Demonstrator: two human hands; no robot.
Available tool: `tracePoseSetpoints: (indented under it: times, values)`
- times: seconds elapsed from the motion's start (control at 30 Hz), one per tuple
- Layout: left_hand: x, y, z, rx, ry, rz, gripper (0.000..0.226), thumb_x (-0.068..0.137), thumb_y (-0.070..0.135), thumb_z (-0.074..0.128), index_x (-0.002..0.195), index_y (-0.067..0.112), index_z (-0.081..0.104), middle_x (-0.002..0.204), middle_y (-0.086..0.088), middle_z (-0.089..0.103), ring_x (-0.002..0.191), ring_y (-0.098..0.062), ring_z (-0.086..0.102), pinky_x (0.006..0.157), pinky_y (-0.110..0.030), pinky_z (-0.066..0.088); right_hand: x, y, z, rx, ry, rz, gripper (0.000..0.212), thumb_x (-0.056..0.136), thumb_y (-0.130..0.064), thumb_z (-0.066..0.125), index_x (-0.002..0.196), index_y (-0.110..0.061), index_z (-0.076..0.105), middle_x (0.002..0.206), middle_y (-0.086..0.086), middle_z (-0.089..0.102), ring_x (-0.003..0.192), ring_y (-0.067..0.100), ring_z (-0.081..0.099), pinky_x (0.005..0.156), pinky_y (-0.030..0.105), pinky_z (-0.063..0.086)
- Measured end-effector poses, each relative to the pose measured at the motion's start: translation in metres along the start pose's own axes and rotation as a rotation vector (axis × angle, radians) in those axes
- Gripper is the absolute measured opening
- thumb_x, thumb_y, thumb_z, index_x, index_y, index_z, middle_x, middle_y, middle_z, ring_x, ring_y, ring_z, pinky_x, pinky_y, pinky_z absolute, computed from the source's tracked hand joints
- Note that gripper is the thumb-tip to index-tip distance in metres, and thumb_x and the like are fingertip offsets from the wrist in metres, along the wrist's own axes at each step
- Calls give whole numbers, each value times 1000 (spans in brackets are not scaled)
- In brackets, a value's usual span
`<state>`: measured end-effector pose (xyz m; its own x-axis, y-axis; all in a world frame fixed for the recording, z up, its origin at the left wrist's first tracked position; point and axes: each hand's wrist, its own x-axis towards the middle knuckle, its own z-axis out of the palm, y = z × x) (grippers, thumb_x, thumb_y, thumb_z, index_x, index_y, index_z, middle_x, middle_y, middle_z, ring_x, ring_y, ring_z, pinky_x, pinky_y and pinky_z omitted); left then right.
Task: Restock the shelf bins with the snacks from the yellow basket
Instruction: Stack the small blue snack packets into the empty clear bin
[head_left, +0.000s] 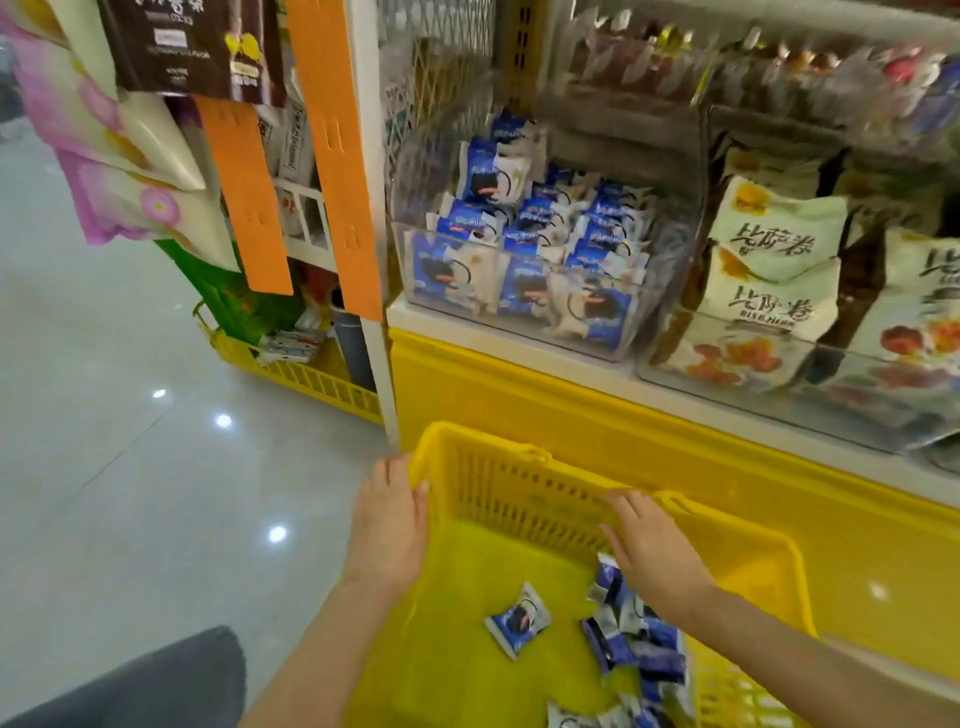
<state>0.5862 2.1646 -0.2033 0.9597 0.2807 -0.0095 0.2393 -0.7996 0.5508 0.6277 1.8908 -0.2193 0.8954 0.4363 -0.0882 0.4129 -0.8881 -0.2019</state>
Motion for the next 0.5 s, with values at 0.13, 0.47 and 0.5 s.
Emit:
tracePoseSetpoints:
  times: [0.13,0.47,0.5]
  values:
    - [-9,-35,18,-17,-108,-193,33,99,23,35,125,7,47,117,-19,56,108,-35,53,86,-41,40,-19,31,73,7,-270,181,46,102,-35,30,143,-17,26,140,1,36,124,14,40,97,19,32]
    - [-7,-45,30,-9,-20,-187,28,98,30,37,104,6,48,88,-25,61,83,-44,58,62,-38,33,-43,44,152,47,-652,390,69,97,-24,49,149,-11,6,157,10,10,141,25,24,108,32,33]
    - [-7,-45,30,-8,-10,-182,28,98,31,36,104,6,48,87,-24,61,83,-43,57,62,-38,33,-42,42,154,122,-688,429,74,96,-23,52,149,-10,2,158,11,2,142,27,22,108,34,34]
